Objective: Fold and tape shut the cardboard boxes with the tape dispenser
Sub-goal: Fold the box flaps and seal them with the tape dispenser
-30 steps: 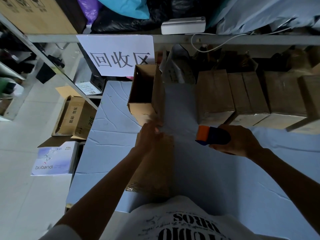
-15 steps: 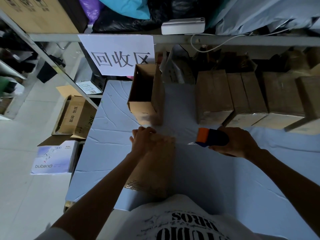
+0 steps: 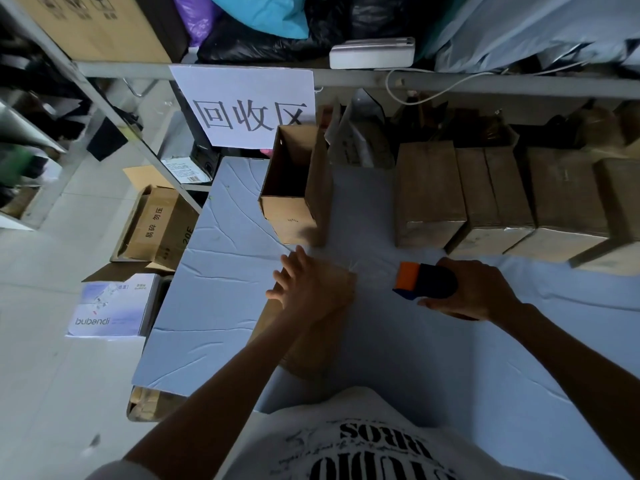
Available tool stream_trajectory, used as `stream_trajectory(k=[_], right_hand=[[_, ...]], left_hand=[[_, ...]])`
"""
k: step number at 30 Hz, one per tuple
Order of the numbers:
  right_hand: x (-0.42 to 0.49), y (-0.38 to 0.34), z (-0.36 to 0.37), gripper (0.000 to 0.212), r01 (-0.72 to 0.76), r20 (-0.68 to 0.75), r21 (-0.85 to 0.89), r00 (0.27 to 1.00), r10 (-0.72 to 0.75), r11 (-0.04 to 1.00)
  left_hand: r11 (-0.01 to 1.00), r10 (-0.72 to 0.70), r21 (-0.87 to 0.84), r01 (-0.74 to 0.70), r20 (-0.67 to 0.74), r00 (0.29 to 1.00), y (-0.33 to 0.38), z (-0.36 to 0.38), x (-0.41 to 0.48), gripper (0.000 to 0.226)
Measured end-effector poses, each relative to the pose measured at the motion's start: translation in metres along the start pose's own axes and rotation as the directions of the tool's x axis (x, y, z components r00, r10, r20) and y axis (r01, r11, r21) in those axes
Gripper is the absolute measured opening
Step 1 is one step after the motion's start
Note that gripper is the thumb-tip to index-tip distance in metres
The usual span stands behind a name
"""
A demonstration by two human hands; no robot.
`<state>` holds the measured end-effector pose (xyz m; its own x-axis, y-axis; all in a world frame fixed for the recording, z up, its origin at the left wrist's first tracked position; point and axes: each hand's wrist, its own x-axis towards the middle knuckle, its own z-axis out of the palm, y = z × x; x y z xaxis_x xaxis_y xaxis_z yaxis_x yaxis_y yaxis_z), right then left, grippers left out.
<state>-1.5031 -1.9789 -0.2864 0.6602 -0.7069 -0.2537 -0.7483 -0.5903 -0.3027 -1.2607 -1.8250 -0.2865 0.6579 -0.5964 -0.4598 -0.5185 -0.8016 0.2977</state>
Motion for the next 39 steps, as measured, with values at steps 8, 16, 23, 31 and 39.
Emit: stream_trajectory(k=[8, 16, 23, 31, 39], right_hand=[[0.004, -0.040, -0.021, 0.050, 0.031, -0.108, 0.088, 0.994, -0.021, 0.996], [0.002, -0.056, -0.025, 0.052, 0.056, -0.129, 0.061, 0.991, -0.048, 0.997], [0.001, -0.069, -0.019, 0.053, 0.059, -0.116, 0.027, 0.992, -0.055, 0.998], [0.009, -0.098, -0.016, 0.058, 0.027, -0.190, -0.020, 0.981, -0.030, 0.999], [0.015, -0.119, -0.010, 0.059, 0.013, -0.233, 0.114, 0.972, 0.014, 0.993]], left_hand=[[0.949, 0.119, -0.305, -0.079, 0.116, 0.986, -0.019, -0.033, 0.025, 0.102], [0.826, 0.238, -0.564, 0.003, 0.353, 0.905, -0.034, -0.035, 0.018, 0.104], [0.736, 0.231, -0.663, 0.136, 0.434, 0.871, -0.050, -0.026, 0.022, 0.078], [0.857, 0.246, -0.438, -0.270, -0.110, 0.963, -0.036, -0.041, 0.012, 0.074], [0.954, 0.263, 0.197, -0.226, -0.189, 0.946, -0.013, -0.008, -0.008, 0.116]])
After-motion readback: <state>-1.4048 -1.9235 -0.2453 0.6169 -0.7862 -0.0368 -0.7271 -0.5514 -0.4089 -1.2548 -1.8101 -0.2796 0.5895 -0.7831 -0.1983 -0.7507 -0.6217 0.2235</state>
